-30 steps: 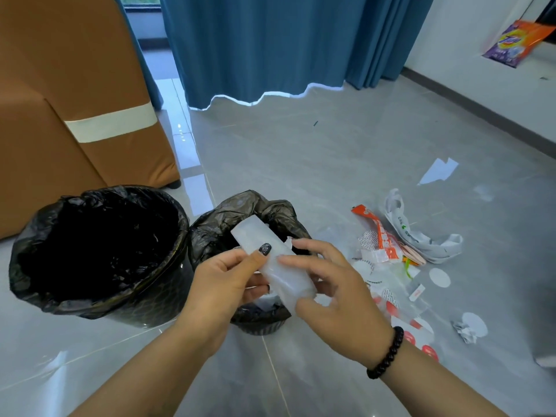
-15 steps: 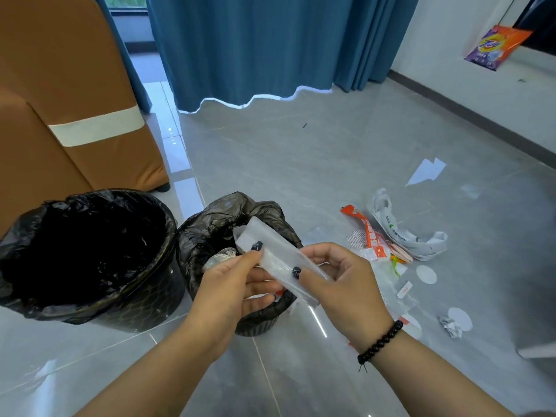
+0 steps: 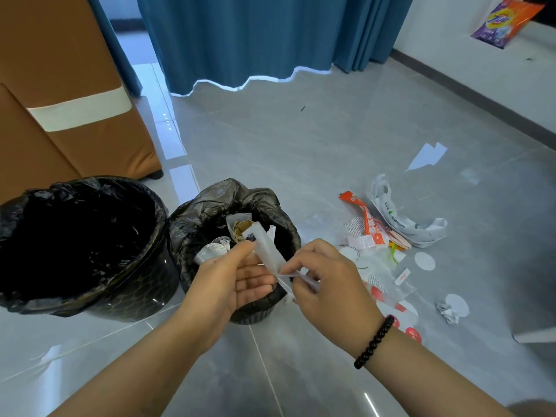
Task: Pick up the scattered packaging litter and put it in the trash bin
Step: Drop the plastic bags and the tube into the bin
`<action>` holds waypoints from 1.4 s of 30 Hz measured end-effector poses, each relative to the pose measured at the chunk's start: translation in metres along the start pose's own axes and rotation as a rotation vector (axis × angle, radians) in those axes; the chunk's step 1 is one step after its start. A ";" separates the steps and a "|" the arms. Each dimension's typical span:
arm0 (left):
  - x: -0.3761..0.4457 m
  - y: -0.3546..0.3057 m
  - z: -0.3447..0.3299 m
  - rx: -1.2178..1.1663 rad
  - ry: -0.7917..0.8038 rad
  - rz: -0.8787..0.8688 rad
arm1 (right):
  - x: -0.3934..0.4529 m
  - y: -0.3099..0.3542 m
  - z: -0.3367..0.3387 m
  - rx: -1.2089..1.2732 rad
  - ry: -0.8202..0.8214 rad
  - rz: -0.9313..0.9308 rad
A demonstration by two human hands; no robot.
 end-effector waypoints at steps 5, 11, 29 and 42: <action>0.003 -0.009 0.007 0.023 0.023 -0.072 | 0.004 0.000 -0.007 0.028 -0.020 -0.037; 0.013 -0.017 0.032 0.252 -0.133 -0.195 | 0.007 0.002 -0.027 0.163 0.110 -0.157; 0.134 -0.009 0.067 1.368 -0.325 -0.167 | -0.027 -0.004 -0.035 -0.159 0.273 -0.284; 0.110 -0.007 0.051 1.494 -0.430 -0.272 | -0.048 -0.028 -0.014 -0.304 0.364 -0.403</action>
Point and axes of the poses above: each hand's wrist, its own x-axis towards the middle knuckle, its own z-axis out of the back of the hand, y = z × x, the point moved 6 cm from there along x, towards the middle knuckle, and after that the axes turned 15 degrees about x, right-handed, at the moved point
